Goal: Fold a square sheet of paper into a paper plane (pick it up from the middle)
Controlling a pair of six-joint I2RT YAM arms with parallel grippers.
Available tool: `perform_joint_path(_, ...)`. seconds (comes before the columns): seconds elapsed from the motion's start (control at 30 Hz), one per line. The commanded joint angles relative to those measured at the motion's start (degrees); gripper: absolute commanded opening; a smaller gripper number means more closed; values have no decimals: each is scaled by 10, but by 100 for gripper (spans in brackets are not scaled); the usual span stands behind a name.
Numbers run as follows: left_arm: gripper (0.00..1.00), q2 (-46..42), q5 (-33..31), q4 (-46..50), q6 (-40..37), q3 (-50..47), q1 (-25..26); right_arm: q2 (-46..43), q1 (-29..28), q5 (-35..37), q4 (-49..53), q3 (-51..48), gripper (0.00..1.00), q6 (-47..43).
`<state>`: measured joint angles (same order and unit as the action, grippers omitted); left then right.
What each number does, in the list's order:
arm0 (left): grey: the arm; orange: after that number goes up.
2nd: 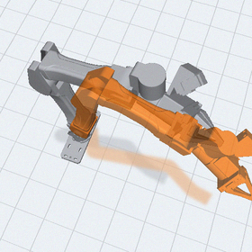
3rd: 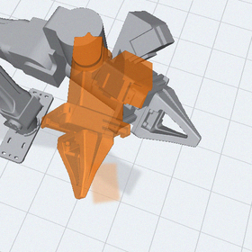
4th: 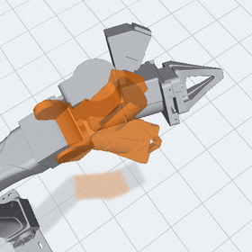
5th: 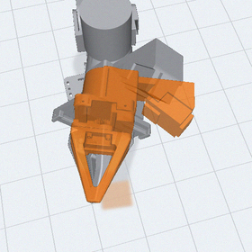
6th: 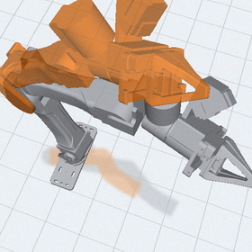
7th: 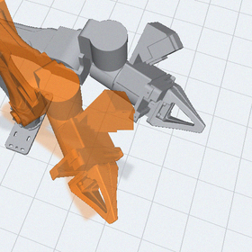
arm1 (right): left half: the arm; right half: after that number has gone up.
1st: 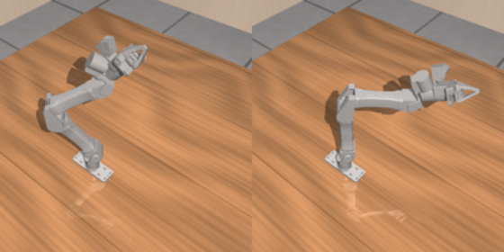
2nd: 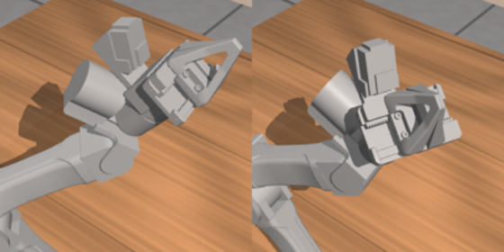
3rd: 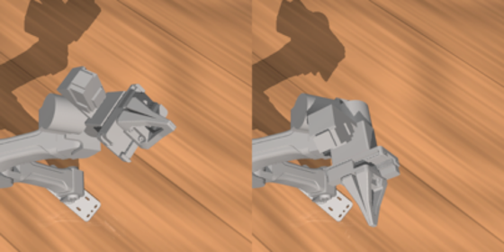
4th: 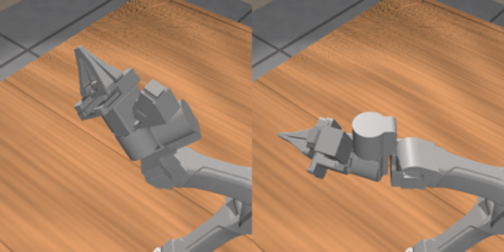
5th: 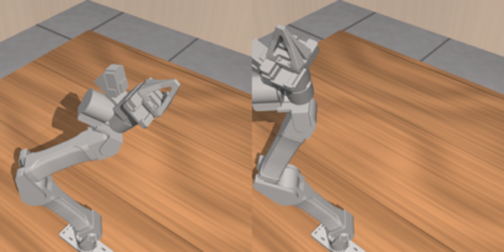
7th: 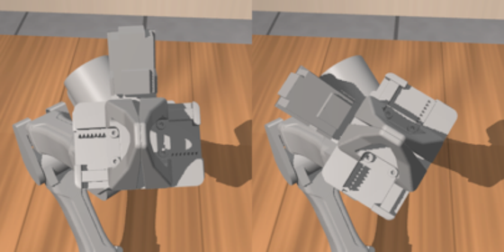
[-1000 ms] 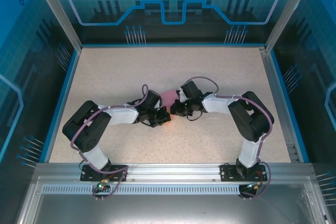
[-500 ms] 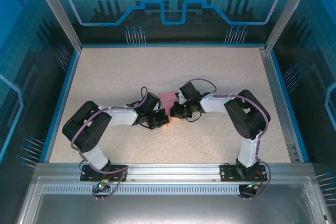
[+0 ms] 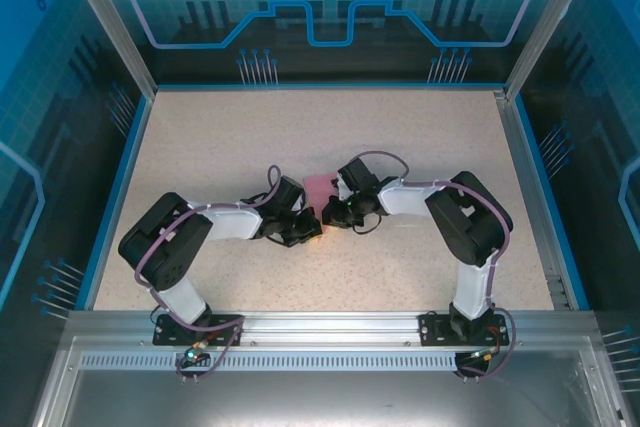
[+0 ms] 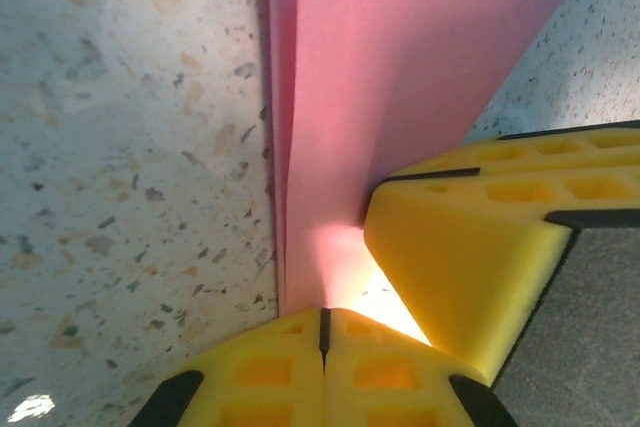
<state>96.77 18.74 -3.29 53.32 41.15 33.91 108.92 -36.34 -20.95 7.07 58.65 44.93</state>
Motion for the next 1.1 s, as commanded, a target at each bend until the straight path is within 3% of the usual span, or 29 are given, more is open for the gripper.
perform_joint_path(0.0, 0, 18, -36, 81, 5, -10, 1, 25, 18, 26, 33, 15, 10, -8)
perform_joint_path(0.8, 0, 36, -30, 138, -8, 12, 2, 58, 135, 42, 67, 121, 11, -62)
perform_joint_path(1.07, 9, -28, -14, 155, -59, 98, 2, -51, 134, 35, 71, 77, 27, -64)
